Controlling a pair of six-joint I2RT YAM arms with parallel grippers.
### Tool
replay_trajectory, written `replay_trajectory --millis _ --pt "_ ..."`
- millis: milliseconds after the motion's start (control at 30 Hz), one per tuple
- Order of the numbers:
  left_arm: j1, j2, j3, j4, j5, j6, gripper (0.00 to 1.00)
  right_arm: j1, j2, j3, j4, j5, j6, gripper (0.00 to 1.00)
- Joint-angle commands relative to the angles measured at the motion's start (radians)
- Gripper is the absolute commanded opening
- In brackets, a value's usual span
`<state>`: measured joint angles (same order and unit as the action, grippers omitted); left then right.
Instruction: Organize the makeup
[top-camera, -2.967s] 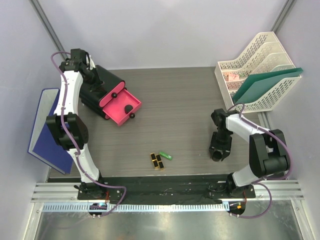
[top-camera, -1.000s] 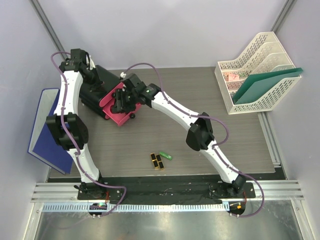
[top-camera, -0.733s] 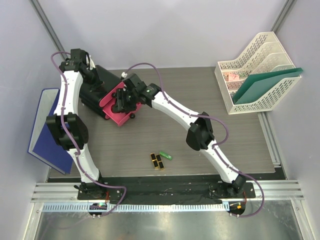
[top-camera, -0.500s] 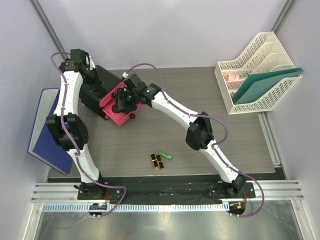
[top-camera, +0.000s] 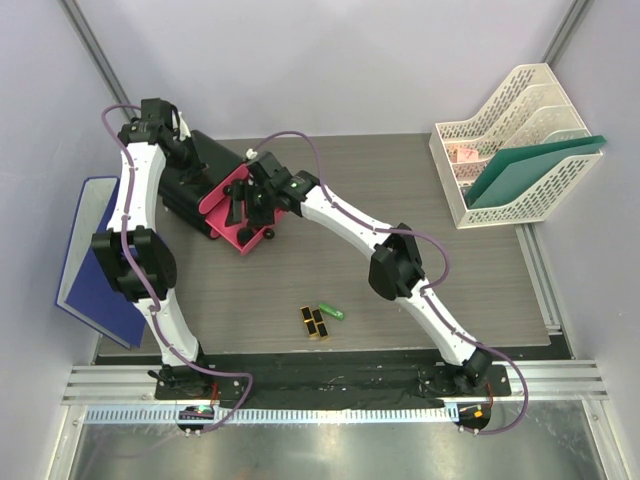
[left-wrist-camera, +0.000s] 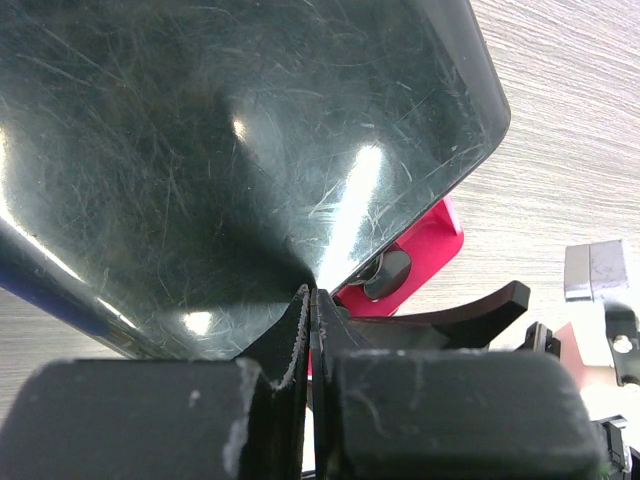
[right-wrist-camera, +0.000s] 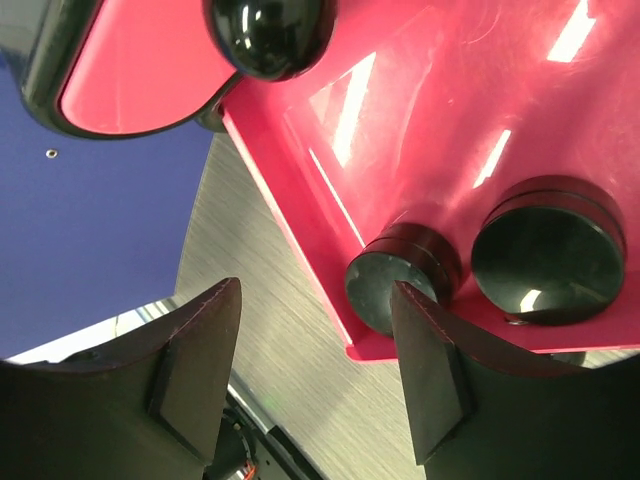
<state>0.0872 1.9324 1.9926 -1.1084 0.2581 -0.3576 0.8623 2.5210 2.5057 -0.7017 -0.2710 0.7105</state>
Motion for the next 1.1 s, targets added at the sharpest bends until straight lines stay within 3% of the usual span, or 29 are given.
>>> replay_trajectory --millis 0,133,200,233,333,567,733,900,1067 --pt "-0.003 0.02 -0.037 -0.079 -0.043 0.029 0.0 -0.011 -0.065 0.028 0.042 0.042 -0.009 0.66" --pt "-0.003 0.023 -0.028 -0.082 -0.051 0.031 0.0 -0.028 -0.14 -0.028 0.045 0.104 -0.031 0.65" --pt "-0.003 0.025 -0.021 -0.082 -0.056 0.029 0.0 -0.043 -0.198 -0.071 0.051 0.133 -0.014 0.51" --pt "-0.003 0.028 -0.018 -0.085 -0.056 0.029 0.0 -0.064 -0.221 -0.123 0.053 0.138 0.01 0.33" --pt "-0.003 0.028 -0.015 -0.085 -0.056 0.029 0.0 -0.117 -0.296 -0.246 0.071 0.141 0.047 0.01" --pt "-0.003 0.033 -0.015 -0.082 -0.059 0.029 0.0 -0.199 -0.448 -0.517 0.108 0.171 0.112 0.01" --pt "-0.003 0.042 0.003 -0.091 -0.066 0.031 0.0 -0.23 -0.461 -0.697 0.108 0.078 0.171 0.01" --pt "-0.003 0.045 0.014 -0.102 -0.079 0.037 0.0 -0.215 -0.392 -0.772 0.134 -0.046 0.23 0.01" --pt "-0.003 0.048 0.015 -0.1 -0.079 0.034 0.0 -0.19 -0.306 -0.733 0.194 -0.14 0.268 0.01"
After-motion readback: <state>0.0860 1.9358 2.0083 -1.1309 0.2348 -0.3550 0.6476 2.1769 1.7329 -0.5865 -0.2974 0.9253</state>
